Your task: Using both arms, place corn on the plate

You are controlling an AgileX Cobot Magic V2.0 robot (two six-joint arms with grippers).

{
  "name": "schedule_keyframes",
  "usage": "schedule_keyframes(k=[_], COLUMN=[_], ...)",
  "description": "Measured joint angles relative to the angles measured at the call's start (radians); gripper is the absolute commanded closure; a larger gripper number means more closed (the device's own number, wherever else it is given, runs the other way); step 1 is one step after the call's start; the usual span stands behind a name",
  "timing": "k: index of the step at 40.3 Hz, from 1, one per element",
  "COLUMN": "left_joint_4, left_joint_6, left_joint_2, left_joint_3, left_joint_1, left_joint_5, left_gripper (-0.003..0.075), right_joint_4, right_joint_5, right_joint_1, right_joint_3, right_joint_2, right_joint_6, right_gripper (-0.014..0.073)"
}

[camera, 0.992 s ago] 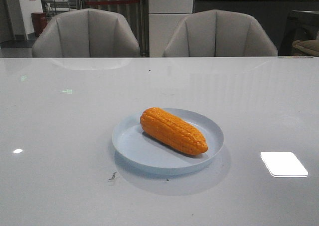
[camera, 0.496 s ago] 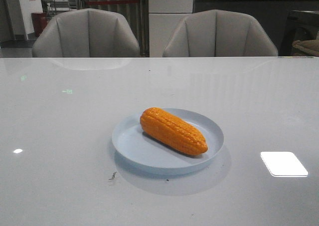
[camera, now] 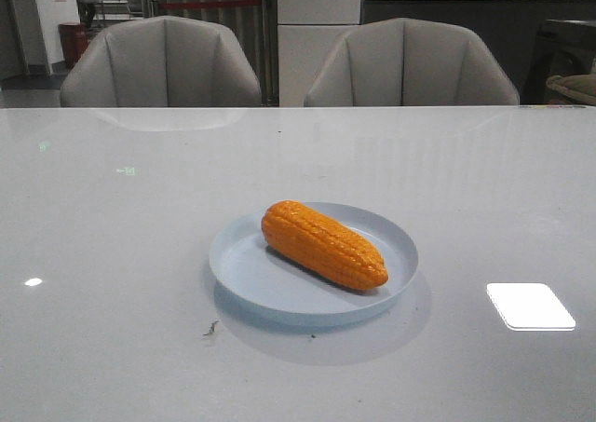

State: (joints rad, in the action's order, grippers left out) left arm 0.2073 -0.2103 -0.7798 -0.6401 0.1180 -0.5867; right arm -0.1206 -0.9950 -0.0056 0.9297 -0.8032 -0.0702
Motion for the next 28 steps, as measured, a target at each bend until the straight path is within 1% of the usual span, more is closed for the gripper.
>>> schedule_keyframes(k=[10, 20, 23, 28], left_joint_4=[-0.017, -0.207, -0.224, -0.228], left_joint_6=[0.0, 0.0, 0.0, 0.0], left_joint_2=[0.0, 0.03, 0.056, 0.147], left_joint_3=[0.0, 0.007, 0.034, 0.145], left_joint_1=[0.0, 0.0, 0.0, 0.0], left_joint_5=[0.0, 0.002, 0.026, 0.118], left_gripper=[0.0627, 0.0627, 0.0627, 0.0627], right_joint_4=[-0.006, -0.006, -0.006, -0.006], right_joint_5=[0.008, 0.006, 0.006, 0.006], right_joint_1=[0.0, 0.0, 0.0, 0.0], right_joint_3=[0.0, 0.0, 0.0, 0.0], right_joint_2=[0.0, 0.0, 0.0, 0.0], right_joint_6=[0.0, 0.0, 0.0, 0.0], right_gripper=[0.0403, 0.0403, 0.0403, 0.0403])
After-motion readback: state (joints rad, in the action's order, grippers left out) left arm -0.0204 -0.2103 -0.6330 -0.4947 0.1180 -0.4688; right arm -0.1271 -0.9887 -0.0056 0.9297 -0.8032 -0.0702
